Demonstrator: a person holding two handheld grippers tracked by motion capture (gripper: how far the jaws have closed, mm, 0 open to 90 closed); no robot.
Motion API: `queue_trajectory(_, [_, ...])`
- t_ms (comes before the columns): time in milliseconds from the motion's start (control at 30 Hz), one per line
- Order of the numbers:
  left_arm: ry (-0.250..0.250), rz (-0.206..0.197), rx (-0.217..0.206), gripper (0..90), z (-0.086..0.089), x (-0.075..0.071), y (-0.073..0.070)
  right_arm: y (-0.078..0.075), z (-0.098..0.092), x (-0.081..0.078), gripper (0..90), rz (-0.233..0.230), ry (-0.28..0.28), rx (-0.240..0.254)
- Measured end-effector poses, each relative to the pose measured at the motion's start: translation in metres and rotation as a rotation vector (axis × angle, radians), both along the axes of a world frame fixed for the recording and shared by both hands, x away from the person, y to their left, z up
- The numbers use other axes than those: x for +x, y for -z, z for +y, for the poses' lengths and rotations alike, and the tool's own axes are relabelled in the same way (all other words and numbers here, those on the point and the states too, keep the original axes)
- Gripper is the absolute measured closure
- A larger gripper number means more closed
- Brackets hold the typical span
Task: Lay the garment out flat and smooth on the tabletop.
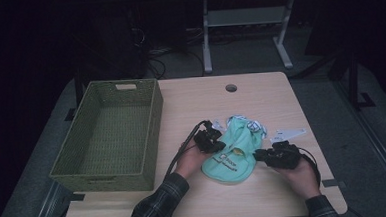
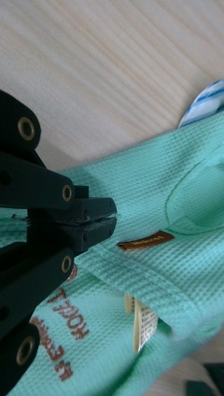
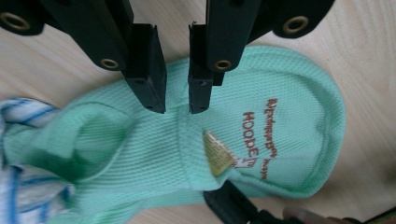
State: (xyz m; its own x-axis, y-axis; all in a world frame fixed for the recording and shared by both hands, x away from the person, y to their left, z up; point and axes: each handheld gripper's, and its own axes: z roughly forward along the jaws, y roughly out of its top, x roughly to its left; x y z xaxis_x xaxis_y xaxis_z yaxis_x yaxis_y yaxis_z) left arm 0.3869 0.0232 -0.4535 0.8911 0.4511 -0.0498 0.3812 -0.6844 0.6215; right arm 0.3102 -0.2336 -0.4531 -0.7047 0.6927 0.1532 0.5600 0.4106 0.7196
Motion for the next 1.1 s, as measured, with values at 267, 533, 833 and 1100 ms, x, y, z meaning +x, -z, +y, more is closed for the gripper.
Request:
queue_trajectory(267, [-0.018,-0.022,-0.043,88.9,0.008,0.002,-0.009,0.011,0.016,0.000,76.4,0.039,-0.049,-0.061])
queue_trajectory(533, [-0.077,-0.029,-0.039,89.3,0.026,0.008,-0.015,0.013,0.013,0.002,76.5,0.065,-0.050,-0.070])
queue_trajectory(833, [-0.074,0.026,0.038,88.7,0.029,0.008,-0.002,0.012,0.010,0.003,76.4,0.059,-0.046,-0.081])
queue_trajectory(1100, [-0.031,0.060,0.059,87.9,0.024,-0.008,0.000,0.009,0.006,0.004,78.1,0.036,-0.036,-0.078])
